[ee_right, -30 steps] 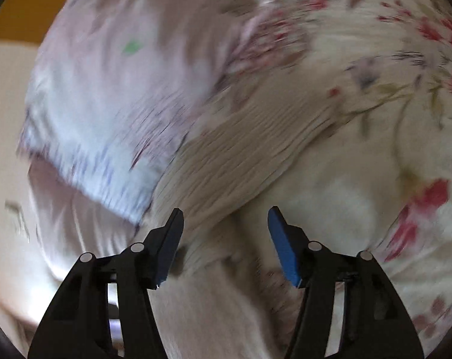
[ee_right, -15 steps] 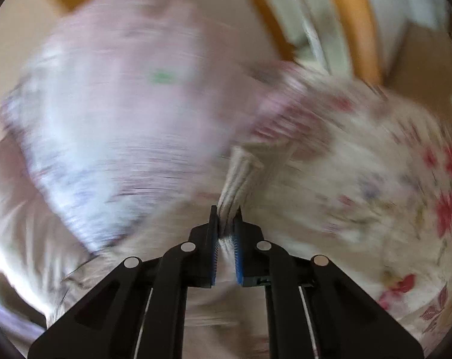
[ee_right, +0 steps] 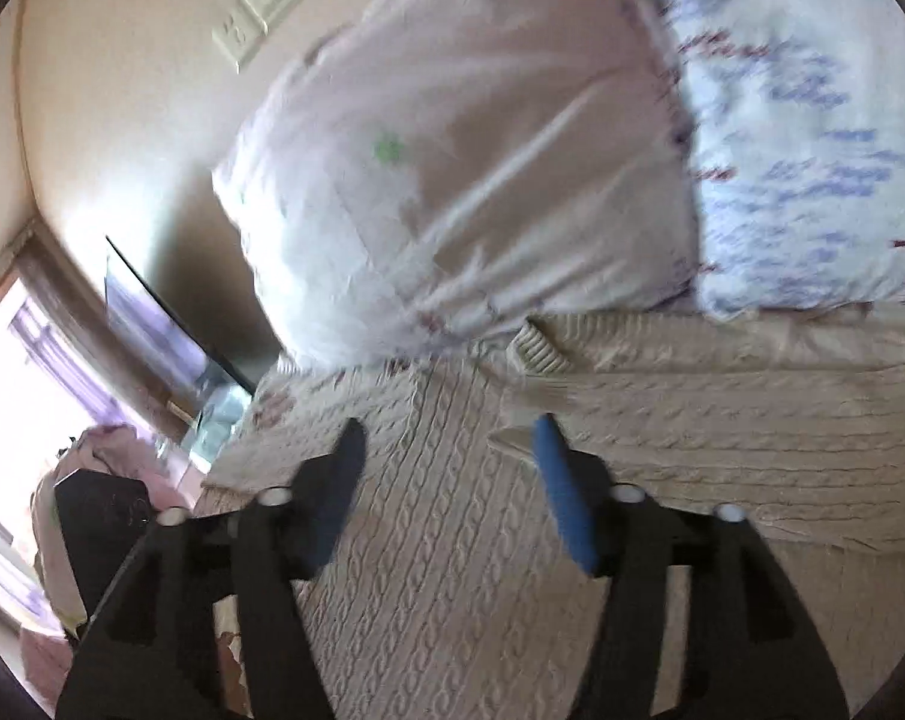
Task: Fold small clothes
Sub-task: 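Fold the held sleeve across the sweater body with the right tool, then release, then grasp the cuff of the other sleeve with the left tool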
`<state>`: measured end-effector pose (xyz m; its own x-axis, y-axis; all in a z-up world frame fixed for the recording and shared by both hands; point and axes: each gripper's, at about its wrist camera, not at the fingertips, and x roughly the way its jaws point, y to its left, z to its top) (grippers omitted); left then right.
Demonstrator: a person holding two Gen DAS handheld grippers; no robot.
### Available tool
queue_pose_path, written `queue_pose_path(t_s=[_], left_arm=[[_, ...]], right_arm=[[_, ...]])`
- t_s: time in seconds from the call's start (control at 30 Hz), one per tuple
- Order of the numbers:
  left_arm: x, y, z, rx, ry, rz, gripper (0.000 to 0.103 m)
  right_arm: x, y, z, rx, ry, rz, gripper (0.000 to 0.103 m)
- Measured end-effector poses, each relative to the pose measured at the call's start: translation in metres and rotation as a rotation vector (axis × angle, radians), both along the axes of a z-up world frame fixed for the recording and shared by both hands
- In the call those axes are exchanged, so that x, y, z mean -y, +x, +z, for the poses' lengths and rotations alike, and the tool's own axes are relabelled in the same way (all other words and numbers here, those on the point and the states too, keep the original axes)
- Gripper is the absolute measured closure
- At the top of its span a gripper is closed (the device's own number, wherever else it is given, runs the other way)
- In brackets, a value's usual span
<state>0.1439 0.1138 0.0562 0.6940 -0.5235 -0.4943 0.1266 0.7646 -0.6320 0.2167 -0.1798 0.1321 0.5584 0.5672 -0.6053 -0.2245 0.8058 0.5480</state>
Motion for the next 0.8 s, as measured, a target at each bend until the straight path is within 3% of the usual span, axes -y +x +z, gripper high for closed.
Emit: queue_pose_path(t_s=[0.07, 0.17, 0.27, 0.33, 0.4, 0.53, 0.63, 0.8], left_arm=[[0.006, 0.007, -0.001, -0.019, -0.003, -0.022, 0.012], [0.02, 0.026, -0.009, -0.091, -0.025, -0.057, 0.027], [0.037, 0.052, -0.024, -0.183, -0.086, -0.075, 0.041], [0.047, 0.07, -0.035, -0.237, -0.106, -0.042, 0.044], [0.053, 0.084, -0.045, -0.276, -0.113, -0.011, 0.048], [0.061, 0.1, -0.061, -0.317, -0.123, 0.04, 0.054], [0.062, 0.108, -0.072, -0.338, -0.141, 0.082, 0.067], [0.061, 0.123, -0.076, -0.334, -0.15, 0.127, 0.093]], right_arm=[[0.04, -0.008, 0.002, -0.007, 0.037, -0.108, 0.035], [0.102, -0.013, -0.006, -0.084, 0.062, -0.315, 0.036], [0.162, -0.028, -0.028, -0.184, 0.134, -0.513, 0.05], [0.185, -0.037, -0.046, -0.254, 0.18, -0.589, 0.055], [0.198, -0.045, -0.065, -0.328, 0.213, -0.619, 0.059], [0.2, -0.05, -0.085, -0.386, 0.207, -0.66, 0.06], [0.204, -0.048, -0.097, -0.403, 0.217, -0.7, 0.061], [0.208, -0.044, -0.104, -0.382, 0.205, -0.745, 0.079]])
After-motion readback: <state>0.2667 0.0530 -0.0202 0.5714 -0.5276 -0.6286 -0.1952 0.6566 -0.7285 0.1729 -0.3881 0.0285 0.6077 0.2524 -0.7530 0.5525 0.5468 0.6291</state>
